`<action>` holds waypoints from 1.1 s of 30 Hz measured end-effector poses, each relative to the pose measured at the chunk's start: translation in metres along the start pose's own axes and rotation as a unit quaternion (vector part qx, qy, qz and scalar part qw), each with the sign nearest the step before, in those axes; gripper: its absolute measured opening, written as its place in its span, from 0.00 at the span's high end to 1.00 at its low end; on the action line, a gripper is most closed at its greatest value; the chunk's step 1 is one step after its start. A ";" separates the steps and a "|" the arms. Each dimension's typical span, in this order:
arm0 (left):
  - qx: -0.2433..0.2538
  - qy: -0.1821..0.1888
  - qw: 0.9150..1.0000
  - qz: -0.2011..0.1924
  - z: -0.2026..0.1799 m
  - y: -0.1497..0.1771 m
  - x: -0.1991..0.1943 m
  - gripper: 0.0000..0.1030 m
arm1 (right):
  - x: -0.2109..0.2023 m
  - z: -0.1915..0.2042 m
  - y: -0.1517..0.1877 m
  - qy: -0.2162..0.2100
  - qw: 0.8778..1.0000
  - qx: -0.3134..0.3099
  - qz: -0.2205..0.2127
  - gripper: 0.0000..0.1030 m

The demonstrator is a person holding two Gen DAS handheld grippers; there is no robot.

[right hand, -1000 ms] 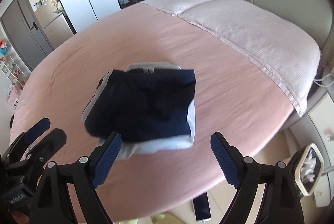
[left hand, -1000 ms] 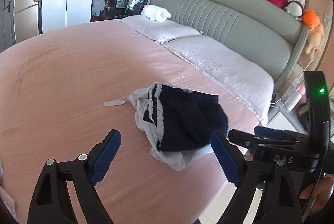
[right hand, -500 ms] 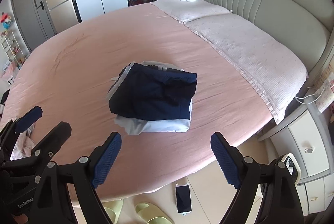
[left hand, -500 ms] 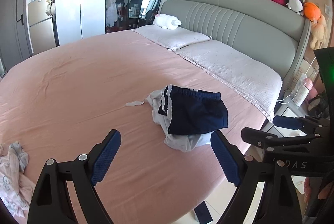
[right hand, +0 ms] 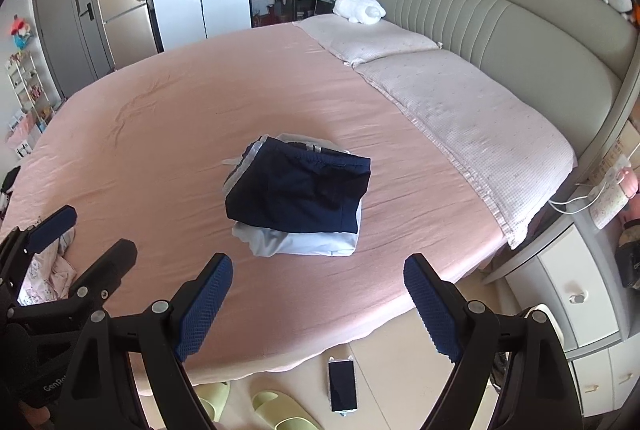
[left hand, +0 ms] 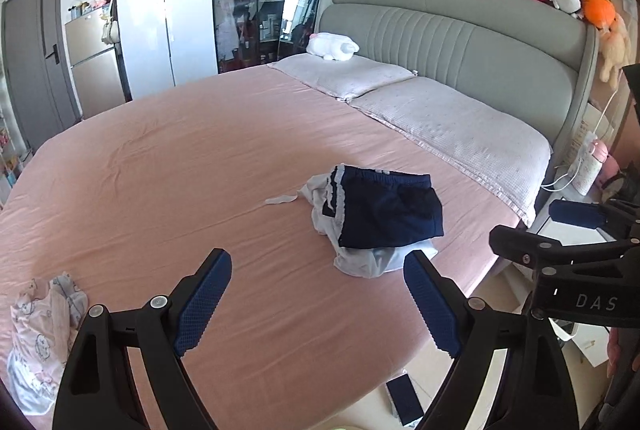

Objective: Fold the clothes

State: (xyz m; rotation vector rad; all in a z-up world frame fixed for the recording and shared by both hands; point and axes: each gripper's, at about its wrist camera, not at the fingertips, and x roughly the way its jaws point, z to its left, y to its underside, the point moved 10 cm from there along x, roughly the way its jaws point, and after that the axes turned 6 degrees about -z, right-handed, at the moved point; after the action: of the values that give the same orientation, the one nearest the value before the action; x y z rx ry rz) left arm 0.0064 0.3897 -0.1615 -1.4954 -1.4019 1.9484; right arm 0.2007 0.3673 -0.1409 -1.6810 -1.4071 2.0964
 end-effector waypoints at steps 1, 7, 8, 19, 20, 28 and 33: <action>-0.001 -0.002 1.000 -0.002 0.001 0.000 -0.002 0.14 | -0.001 0.001 0.000 0.004 1.000 -0.003 0.000 0.15; -0.023 0.036 0.999 -0.005 -0.008 0.001 -0.010 0.14 | -0.003 0.006 0.001 0.008 1.000 -0.015 0.002 0.15; -0.017 0.032 0.999 -0.005 -0.010 0.001 -0.011 0.14 | -0.003 0.005 0.002 0.012 1.000 -0.016 0.003 0.15; 0.017 0.043 0.999 0.012 -0.031 0.008 -0.012 0.14 | -0.006 -0.010 0.003 0.041 0.999 -0.016 0.008 0.15; 0.019 0.046 0.999 0.013 -0.032 0.008 -0.012 0.14 | -0.006 -0.009 0.003 0.041 0.999 -0.018 0.008 0.15; 0.027 0.056 0.998 0.021 -0.039 0.011 -0.013 0.14 | -0.007 -0.007 0.005 0.043 0.999 -0.026 0.011 0.15; 0.027 0.057 0.998 0.024 -0.040 0.013 -0.012 0.14 | -0.006 -0.011 0.007 0.052 0.998 -0.026 0.014 0.15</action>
State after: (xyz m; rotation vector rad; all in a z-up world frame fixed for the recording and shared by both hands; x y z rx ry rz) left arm 0.0497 0.3947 -0.1643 -1.6027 -1.2664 1.8810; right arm 0.2145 0.3661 -0.1409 -1.8112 -1.4261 1.9725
